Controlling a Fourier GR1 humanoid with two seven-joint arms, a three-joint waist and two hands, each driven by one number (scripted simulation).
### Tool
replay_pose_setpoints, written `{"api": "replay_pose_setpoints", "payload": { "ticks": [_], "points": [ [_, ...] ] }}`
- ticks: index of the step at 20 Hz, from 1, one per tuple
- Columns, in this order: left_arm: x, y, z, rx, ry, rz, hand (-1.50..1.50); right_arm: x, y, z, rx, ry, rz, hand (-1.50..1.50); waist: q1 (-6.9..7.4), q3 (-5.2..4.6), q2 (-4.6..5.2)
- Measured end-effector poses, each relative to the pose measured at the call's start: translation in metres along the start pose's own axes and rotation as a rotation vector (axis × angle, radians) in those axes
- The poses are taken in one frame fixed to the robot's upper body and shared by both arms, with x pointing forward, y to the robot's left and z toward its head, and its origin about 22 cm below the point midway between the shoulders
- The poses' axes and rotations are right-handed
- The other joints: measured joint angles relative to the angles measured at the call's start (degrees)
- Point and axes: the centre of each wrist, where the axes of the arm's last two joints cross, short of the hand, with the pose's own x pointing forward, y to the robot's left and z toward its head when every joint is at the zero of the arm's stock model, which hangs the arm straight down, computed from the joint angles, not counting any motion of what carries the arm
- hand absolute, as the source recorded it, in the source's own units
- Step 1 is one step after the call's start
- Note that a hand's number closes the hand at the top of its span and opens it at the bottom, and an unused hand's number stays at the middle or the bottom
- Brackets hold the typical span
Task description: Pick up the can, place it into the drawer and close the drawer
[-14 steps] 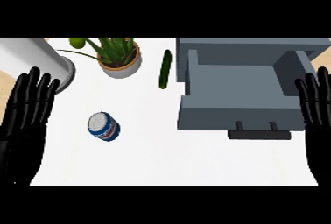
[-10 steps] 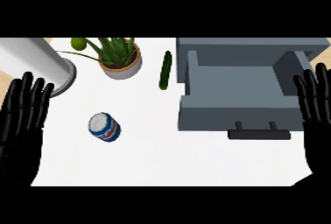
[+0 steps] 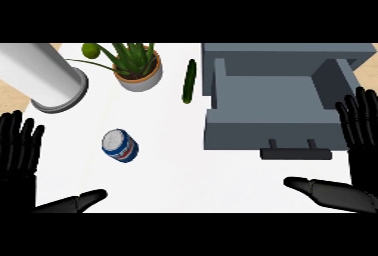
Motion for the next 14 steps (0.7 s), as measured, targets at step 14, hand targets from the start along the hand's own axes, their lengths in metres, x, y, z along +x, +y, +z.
{"api": "replay_pose_setpoints", "payload": {
  "ticks": [14],
  "points": [
    [-0.007, -0.006, -0.012, 0.033, 0.074, 0.0, -1.5, -0.008, -0.023, 0.016, -0.023, 0.032, 0.009, -1.5, -0.35, 0.01, -0.02]
  ]
}}
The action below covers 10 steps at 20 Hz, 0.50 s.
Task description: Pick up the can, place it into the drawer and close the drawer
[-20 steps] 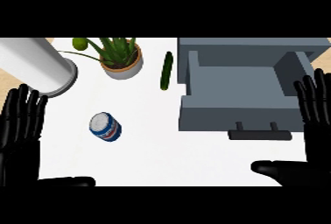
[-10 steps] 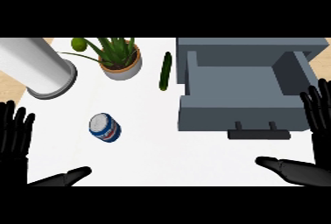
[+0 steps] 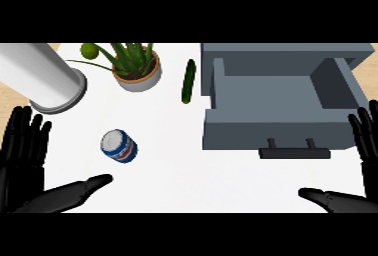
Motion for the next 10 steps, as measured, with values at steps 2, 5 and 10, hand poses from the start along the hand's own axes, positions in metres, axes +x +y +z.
{"api": "replay_pose_setpoints", "payload": {
  "ticks": [2, 5, 10],
  "points": [
    [-0.011, -0.009, -0.002, -0.006, 0.018, -0.001, -1.5, 0.003, 0.002, 0.0, -0.006, 0.001, -0.002, -1.5, -0.01, 0.0, 0.01],
    [-0.025, -0.018, -0.006, -0.006, 0.039, -0.003, -1.5, 0.003, 0.002, 0.002, -0.012, -0.005, -0.006, -1.5, -0.02, -0.01, 0.02],
    [-0.056, -0.019, -0.003, 0.008, 0.073, -0.025, -1.5, 0.003, -0.009, 0.001, -0.012, -0.016, 0.0, -1.5, 0.01, -0.02, 0.02]
  ]
}}
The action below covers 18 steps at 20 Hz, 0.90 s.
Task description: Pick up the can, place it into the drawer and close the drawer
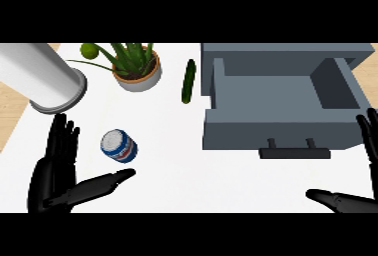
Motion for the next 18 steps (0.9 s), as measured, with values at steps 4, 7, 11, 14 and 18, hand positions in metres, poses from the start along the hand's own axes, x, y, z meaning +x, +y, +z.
{"api": "replay_pose_setpoints", "payload": {
  "ticks": [4, 7, 11, 14, 18],
  "points": [
    [-0.027, -0.008, -0.002, 0.006, 0.018, -0.018, -1.5, 0.007, 0.0, 0.001, 0.0, 0.0, 0.005, -1.5, -0.02, 0.01, 0.01],
    [-0.045, -0.006, -0.002, 0.02, 0.027, -0.034, -1.5, 0.008, -0.001, 0.005, 0.003, -0.007, 0.007, -1.5, -0.02, 0.0, 0.0],
    [-0.064, -0.008, -0.005, 0.049, 0.045, -0.042, -1.5, 0.013, 0.0, 0.011, -0.001, -0.013, 0.011, -1.5, -0.06, 0.01, 0.0],
    [-0.084, 0.0, -0.002, 0.07, 0.054, -0.033, -1.5, 0.013, -0.008, 0.013, -0.008, -0.011, 0.009, -1.5, -0.05, 0.0, -0.01],
    [-0.104, 0.005, -0.005, 0.077, 0.074, -0.033, -1.5, 0.022, -0.01, 0.012, -0.009, -0.009, 0.008, -1.5, -0.03, 0.01, 0.0]
  ]
}}
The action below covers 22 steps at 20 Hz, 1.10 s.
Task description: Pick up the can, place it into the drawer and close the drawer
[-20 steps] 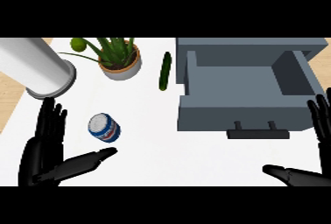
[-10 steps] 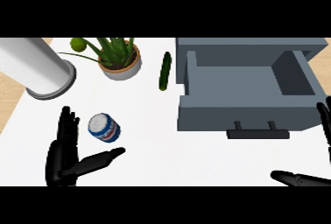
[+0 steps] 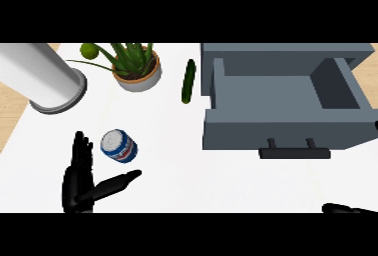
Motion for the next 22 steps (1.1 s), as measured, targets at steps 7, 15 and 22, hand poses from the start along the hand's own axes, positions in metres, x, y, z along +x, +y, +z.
{"api": "replay_pose_setpoints", "payload": {
  "ticks": [7, 15, 22],
  "points": [
    [-0.031, -0.006, -0.021, 0.017, 0.027, 0.0, -1.5, 0.003, -0.007, -0.001, 0.001, -0.001, 0.0, -1.5, -0.1, -0.01, 0.02],
    [-0.057, -0.007, -0.027, 0.041, 0.051, 0.017, -1.5, 0.012, -0.015, 0.004, 0.002, 0.001, 0.018, -1.5, -0.09, -0.01, 0.01],
    [-0.077, 0.0, -0.046, 0.04, 0.059, 0.023, -1.5, 0.016, -0.012, 0.002, -0.002, -0.007, 0.016, -1.5, -0.15, -0.01, 0.04]
  ]
}}
